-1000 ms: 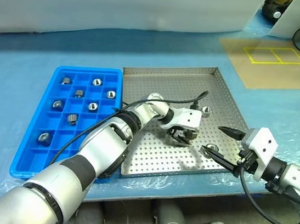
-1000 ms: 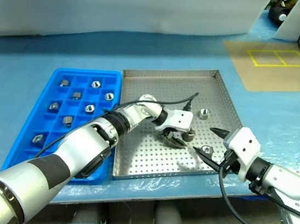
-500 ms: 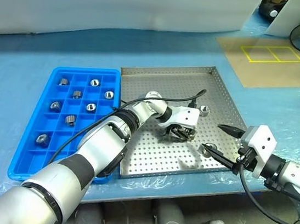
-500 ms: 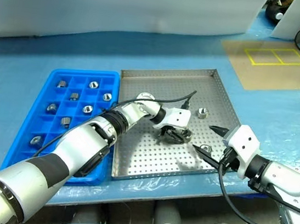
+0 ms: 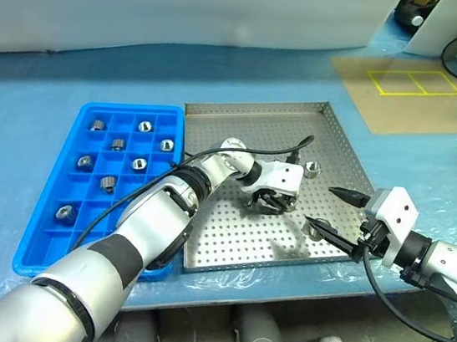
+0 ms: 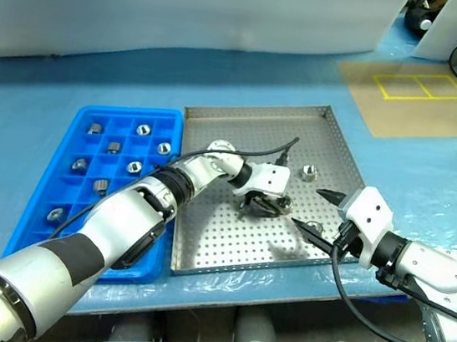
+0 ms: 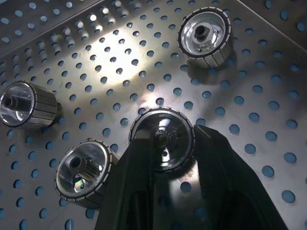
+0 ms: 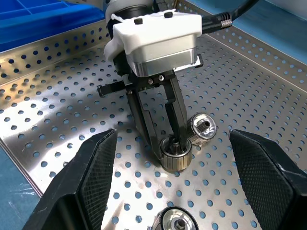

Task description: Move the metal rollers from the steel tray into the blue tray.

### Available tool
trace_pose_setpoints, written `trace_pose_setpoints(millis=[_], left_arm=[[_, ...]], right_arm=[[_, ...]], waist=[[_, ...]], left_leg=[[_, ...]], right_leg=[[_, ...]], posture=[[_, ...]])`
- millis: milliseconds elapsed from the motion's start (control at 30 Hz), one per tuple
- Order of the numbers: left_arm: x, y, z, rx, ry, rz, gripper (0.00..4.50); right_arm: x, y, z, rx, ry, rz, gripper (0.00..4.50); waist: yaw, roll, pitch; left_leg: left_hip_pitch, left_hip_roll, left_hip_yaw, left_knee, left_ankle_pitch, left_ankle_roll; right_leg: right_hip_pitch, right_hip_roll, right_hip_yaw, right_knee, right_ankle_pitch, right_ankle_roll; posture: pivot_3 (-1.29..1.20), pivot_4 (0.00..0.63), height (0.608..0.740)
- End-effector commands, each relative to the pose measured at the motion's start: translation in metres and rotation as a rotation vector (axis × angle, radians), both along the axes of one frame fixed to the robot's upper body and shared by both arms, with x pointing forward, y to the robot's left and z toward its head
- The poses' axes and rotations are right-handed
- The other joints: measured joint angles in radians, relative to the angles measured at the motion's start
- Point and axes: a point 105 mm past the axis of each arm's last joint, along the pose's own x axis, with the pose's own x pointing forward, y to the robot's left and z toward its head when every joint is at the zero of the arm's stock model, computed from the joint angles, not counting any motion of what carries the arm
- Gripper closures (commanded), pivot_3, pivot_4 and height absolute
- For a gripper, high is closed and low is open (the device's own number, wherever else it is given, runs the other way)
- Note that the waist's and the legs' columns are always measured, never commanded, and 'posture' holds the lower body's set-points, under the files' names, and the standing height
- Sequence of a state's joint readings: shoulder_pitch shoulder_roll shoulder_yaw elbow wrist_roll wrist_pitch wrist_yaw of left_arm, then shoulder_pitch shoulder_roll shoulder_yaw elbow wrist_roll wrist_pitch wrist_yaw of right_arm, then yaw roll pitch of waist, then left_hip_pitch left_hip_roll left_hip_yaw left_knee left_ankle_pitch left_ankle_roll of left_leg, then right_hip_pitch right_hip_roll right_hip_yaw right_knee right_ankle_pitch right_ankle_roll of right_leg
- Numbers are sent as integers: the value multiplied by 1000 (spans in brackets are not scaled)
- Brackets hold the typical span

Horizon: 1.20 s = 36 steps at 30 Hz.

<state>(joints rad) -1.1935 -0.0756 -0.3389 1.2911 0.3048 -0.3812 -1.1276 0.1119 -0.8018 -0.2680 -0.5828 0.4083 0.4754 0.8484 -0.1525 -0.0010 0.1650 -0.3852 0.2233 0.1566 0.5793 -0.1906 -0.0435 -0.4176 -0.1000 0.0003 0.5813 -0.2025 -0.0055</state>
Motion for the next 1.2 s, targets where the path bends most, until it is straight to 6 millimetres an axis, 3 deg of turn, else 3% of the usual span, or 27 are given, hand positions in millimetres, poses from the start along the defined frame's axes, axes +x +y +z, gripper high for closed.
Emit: trace_pose_setpoints(millis=[33, 233, 400, 533, 667, 800, 967, 1100, 1200], left_arm=[[-1, 1, 28, -71, 58, -61, 3590], [0, 13, 63, -133, 73, -136, 3590], [5, 33, 88, -170, 89, -146, 3590], [30, 66, 114, -210, 16, 4, 3590], [55, 116, 148, -282, 18, 219, 3590], [57, 164, 153, -242, 22, 296, 3590], [47, 205, 151, -213, 61, 357, 3590], [29, 231, 150, -232, 94, 426, 3590], [8, 249, 142, -226, 132, 494, 3590]], right_arm=[[3, 4, 10, -13, -45, 33, 645], [10, 10, 12, -10, -51, 76, 645], [20, 18, 13, -8, -57, 132, 645], [31, 33, 15, 0, -65, 219, 645], [44, 56, 17, -4, -83, 345, 645], [57, 81, 22, -1, -104, 471, 645], [69, 107, 22, 9, -113, 604, 645], [72, 130, 21, 20, -114, 714, 645], [74, 143, 19, 20, -109, 786, 645]], waist=[[0, 0, 0], [6, 0, 0], [13, 0, 0], [19, 0, 1], [37, 0, 2], [72, 1, 3], [146, 0, 3], [199, -2, 5], [225, -2, 5]], left_leg=[[-1, 0, 0, 0, 0, 0], [-3, 0, 1, -2, 0, 1], [-2, -1, 5, -2, -1, 2], [0, -1, 6, -1, -1, 2], [1, 1, 6, -1, 0, 1], [1, 1, 7, -2, 0, 0], [0, 2, 9, -4, 0, 1], [-6, 2, 10, -2, 0, 0], [-12, 5, 8, -2, 4, -6]], right_leg=[[-1, 0, 0, 0, 0, 0], [-3, -1, 0, 0, 0, 0], [-4, -3, 0, 0, 0, 0], [-5, -3, 1, 5, 0, 0], [-6, -2, 2, 9, 0, 0], [-7, -2, 2, 9, 0, 0], [-8, -2, 2, 11, 0, -1], [-20, -4, 1, 26, -7, -13], [-24, -5, -1, 30, -7, -13]], posture=[[-570, 150, 740], [-531, 150, 740], [-467, 150, 740], [-402, 150, 740], [-306, 150, 740], [-218, 150, 740], [-58, 150, 740], [42, 150, 740], [108, 150, 740]])
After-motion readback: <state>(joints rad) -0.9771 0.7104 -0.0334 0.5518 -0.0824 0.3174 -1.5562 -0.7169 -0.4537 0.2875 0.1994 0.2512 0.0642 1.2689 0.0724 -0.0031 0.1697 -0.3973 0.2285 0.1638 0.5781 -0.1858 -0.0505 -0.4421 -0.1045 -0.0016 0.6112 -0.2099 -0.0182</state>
